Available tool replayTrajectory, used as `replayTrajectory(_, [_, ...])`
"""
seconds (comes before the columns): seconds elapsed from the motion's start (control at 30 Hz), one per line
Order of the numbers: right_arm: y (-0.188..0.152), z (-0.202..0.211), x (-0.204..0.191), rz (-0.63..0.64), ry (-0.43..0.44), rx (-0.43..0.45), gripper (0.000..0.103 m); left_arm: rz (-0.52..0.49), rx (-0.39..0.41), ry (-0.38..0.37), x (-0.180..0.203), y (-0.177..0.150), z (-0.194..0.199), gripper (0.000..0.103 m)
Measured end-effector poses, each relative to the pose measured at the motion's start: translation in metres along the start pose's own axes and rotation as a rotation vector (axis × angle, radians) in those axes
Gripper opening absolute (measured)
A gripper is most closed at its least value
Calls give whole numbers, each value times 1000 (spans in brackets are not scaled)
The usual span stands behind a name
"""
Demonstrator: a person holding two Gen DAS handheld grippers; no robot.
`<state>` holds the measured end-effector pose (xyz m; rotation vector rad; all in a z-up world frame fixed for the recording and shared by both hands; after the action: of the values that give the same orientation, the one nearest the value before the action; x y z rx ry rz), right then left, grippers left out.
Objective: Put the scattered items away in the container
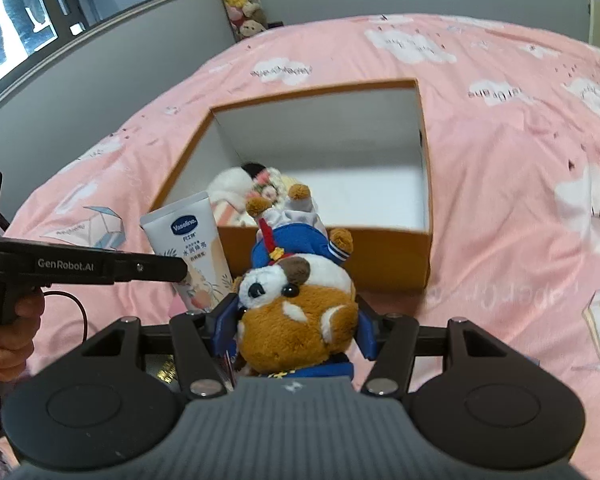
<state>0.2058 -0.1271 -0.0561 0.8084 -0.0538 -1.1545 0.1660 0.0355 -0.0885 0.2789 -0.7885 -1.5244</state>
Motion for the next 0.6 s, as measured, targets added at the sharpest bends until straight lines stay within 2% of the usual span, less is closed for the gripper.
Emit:
replayTrajectory(0.23, [33,12,-18,36,45,43,61,-17,95,31,-10,31,28,15])
replayTrajectory(0.43, [69,9,-23,50,48,74,61,-68,150,107,-27,64,39,15])
replayTrajectory(0.6, [97,-9,-17,-6,44,67,61,-103,171,174,-41,83,32,15])
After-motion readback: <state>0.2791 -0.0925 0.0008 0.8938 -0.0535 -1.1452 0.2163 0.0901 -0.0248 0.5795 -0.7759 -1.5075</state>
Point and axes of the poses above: each gripper's, at about its wrist camera, not at the fingertips, and z roughly against the way its jaws point, x to its right, y to its top, the point moved 10 cm from there along -z, roughly the way its jaws point, and after that the axes turned 12 degrees about -z, right-handed, at the moved point
